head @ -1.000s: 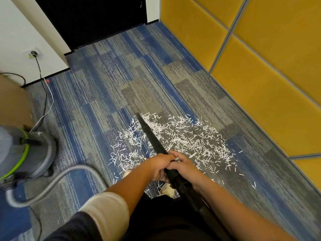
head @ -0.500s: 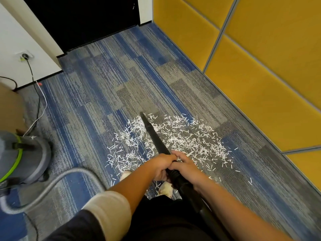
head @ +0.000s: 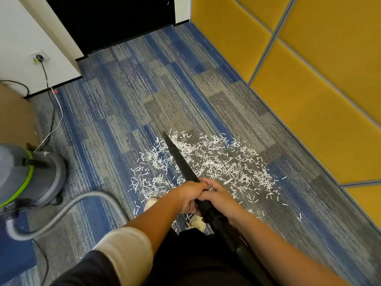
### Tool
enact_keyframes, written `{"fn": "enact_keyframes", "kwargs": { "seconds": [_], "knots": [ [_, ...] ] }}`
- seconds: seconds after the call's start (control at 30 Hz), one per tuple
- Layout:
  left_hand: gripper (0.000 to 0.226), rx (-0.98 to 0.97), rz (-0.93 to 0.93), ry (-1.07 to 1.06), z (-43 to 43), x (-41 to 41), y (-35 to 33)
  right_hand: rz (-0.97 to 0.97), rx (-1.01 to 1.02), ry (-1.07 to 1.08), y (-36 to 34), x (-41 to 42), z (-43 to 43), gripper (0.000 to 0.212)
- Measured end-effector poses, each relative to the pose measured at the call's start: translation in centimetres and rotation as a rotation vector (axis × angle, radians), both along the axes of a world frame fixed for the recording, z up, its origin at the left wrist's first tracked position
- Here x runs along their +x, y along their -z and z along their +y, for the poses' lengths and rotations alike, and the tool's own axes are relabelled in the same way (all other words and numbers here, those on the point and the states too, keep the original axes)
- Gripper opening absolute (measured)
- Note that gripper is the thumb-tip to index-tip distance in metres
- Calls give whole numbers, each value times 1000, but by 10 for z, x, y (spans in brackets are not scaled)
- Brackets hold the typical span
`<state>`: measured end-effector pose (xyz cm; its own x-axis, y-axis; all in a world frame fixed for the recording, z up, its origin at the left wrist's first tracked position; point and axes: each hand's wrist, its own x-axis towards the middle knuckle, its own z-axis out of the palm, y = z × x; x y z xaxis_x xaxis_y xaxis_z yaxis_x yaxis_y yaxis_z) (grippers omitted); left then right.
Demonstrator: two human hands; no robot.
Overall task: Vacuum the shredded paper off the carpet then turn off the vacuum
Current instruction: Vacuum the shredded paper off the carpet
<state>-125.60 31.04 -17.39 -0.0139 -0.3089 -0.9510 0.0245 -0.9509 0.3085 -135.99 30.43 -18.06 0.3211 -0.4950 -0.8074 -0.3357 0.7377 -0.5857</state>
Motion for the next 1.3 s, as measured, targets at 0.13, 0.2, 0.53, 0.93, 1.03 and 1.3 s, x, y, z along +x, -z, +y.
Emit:
{"fn": "enact_keyframes", "kwargs": {
  "seconds": [0.13, 0.2, 0.53, 0.93, 1.03, 1.3],
  "knots": [
    [19, -8, 20, 23, -5, -10, -1, 6, -5, 48, -2, -10, -1, 55],
    [19, -5, 13, 40, -8, -16, -3, 6, 0, 85, -6, -15, -2, 51],
    [22, -30, 30, 82, -1, -14, -12, 23, -13, 138, -8, -13, 9, 53],
    [19, -21, 47, 79, 52, 50, -12, 24, -16, 186, -15, 54, 66, 53],
    [16, -20, 59, 102, 67, 68, -5, 33, -19, 206, -13, 73, 82, 55],
    [15, -22, 105, 140, 93, 99, 2, 51, -20, 304, -13, 106, 116, 54]
  ]
}}
